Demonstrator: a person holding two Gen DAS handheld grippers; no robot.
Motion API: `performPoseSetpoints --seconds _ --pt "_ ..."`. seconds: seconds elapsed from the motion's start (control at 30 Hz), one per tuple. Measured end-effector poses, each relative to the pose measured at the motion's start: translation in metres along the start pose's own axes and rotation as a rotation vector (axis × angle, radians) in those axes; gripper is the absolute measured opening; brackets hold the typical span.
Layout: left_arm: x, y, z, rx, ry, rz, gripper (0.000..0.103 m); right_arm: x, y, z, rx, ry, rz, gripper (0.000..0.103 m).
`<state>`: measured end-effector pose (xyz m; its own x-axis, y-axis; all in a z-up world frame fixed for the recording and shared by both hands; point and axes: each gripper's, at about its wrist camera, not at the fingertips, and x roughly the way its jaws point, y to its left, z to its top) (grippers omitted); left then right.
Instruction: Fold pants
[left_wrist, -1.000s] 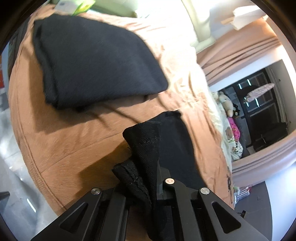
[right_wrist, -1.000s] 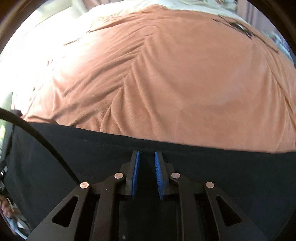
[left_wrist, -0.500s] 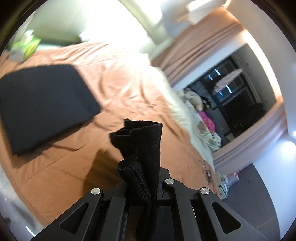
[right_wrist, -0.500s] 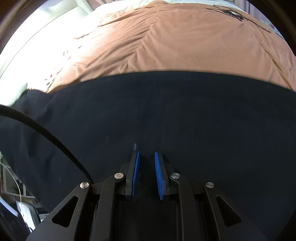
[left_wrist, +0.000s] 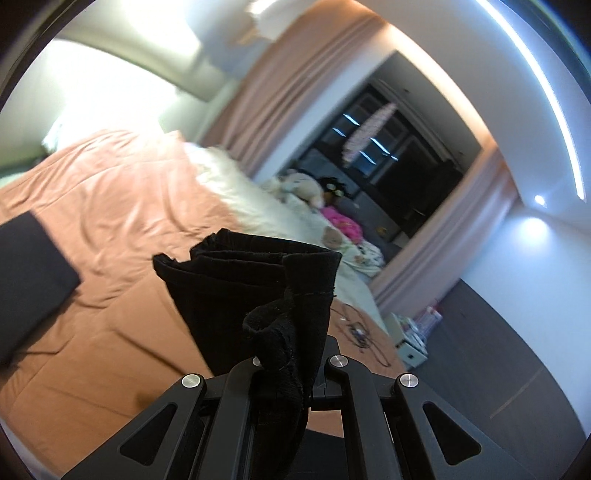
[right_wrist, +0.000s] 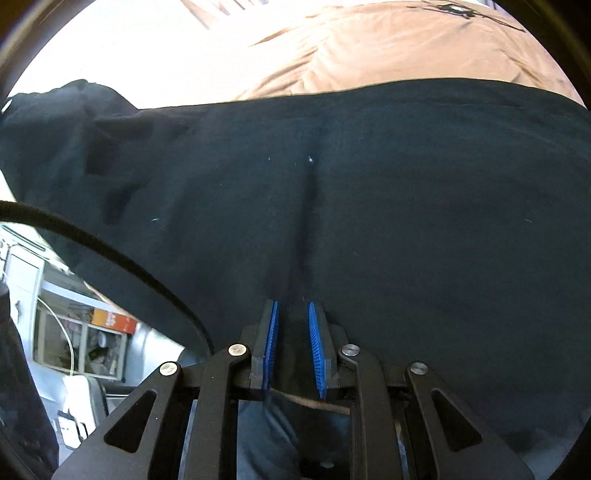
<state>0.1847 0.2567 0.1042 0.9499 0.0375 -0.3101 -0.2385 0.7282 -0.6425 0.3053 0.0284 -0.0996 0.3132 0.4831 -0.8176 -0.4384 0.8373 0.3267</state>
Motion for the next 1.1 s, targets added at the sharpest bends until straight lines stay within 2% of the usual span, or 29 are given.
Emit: performPoseSetpoints --seconds 0.2,0.27,0.33,0.37,0.53,0.6,0.87,0.97,1.1 --pt "0.014 -0.066 -0.003 0.085 0.021 -0.068 0.003 -0.044 -0.011 -0.020 0.006 -0.109 0.011 0.018" --pt "0.021 -0.082 -0.004 0.101 0.037 -0.085 0.003 -0.064 -0.020 -0.028 0.017 -0.149 0.007 0.036" --pt "0.027 -0.102 -0.008 0.128 0.050 -0.104 0.003 -0.081 -0.027 -0.040 0.027 -0.196 0.005 0.050" --pt "0.030 -0.110 -0.009 0.141 0.055 -0.108 0.003 -0.085 -0.029 -0.042 0.031 -0.213 0.003 0.053" --pt "0.048 -0.154 -0.024 0.181 0.096 -0.144 0.003 -0.112 -0.056 -0.056 0.079 -0.286 0.012 0.054" --pt "0.055 -0.169 -0.030 0.196 0.115 -0.157 0.003 -0.134 -0.076 -0.059 0.099 -0.311 0.011 0.054" --pt "0.095 -0.233 -0.063 0.246 0.224 -0.193 0.003 -0.183 -0.129 -0.094 0.193 -0.417 -0.020 0.054" --pt "0.114 -0.255 -0.078 0.249 0.273 -0.213 0.003 -0.203 -0.144 -0.110 0.228 -0.464 -0.045 0.061" --pt "0.144 -0.283 -0.105 0.261 0.344 -0.231 0.003 -0.215 -0.161 -0.126 0.288 -0.506 -0.060 0.062"
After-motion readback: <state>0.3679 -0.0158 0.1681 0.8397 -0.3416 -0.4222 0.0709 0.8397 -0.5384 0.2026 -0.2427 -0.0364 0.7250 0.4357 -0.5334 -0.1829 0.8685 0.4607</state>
